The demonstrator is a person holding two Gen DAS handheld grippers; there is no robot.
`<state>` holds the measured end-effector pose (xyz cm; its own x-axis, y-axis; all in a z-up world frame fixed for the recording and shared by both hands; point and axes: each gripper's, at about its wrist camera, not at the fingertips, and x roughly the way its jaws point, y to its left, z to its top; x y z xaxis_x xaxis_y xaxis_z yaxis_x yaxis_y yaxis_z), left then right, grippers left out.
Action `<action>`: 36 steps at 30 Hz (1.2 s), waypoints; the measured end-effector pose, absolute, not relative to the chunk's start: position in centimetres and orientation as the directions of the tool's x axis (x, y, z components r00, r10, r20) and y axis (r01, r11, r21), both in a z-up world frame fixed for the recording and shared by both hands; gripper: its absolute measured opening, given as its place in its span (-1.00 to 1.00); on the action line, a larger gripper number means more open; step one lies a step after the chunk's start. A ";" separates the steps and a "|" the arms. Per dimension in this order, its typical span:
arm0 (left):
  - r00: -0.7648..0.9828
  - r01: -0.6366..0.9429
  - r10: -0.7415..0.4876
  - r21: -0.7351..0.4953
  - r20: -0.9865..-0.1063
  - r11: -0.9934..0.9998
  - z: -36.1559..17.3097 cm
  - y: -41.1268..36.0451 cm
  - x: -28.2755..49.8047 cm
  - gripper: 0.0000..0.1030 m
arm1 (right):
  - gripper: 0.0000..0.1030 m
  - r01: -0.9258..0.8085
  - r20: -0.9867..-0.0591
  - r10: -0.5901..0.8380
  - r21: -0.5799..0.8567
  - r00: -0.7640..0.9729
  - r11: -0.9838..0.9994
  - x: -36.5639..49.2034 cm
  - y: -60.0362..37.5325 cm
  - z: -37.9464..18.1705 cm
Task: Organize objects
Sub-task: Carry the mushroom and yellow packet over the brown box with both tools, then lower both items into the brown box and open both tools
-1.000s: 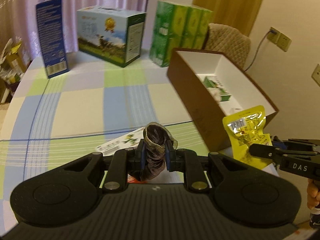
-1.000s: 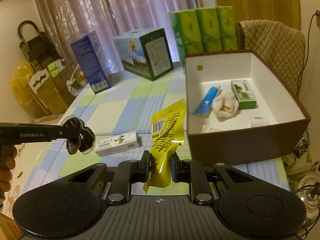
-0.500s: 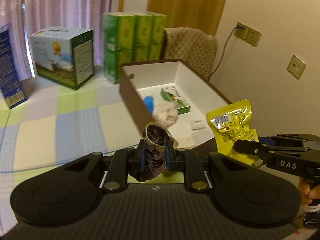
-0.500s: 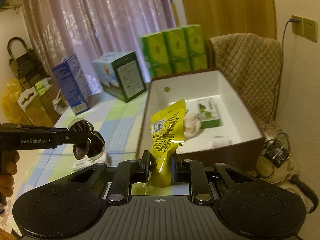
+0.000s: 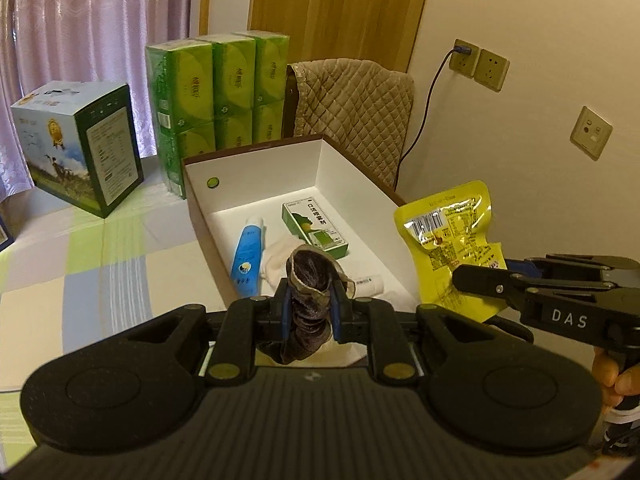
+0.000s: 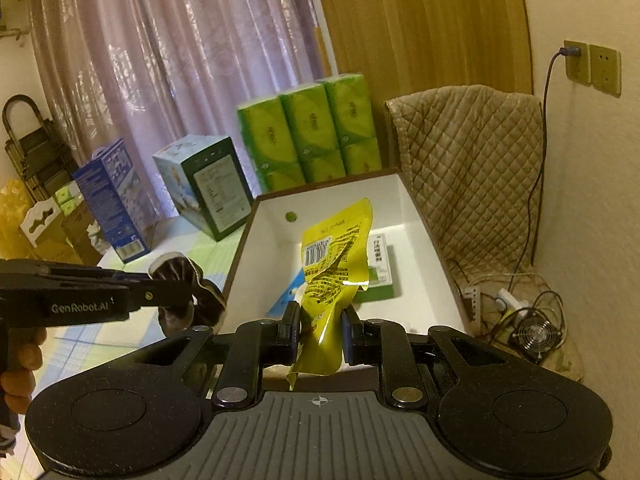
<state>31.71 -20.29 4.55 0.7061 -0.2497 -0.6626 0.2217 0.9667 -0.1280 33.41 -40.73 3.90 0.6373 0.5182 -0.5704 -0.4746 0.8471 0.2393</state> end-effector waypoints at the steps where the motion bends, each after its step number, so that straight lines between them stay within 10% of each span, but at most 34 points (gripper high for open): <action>1: 0.705 0.220 -0.247 -0.127 -0.665 0.967 4.4 -20.5 32.1 -0.70 | -0.67 -0.475 -0.570 0.520 0.241 0.636 0.846 33.9 -40.7 3.9; 36: 0.562 0.195 -0.210 -0.119 -0.800 0.974 -2.7 -22.6 43.0 -0.67 | -0.68 -0.419 -0.656 0.495 0.286 0.571 0.862 44.5 -39.0 -1.7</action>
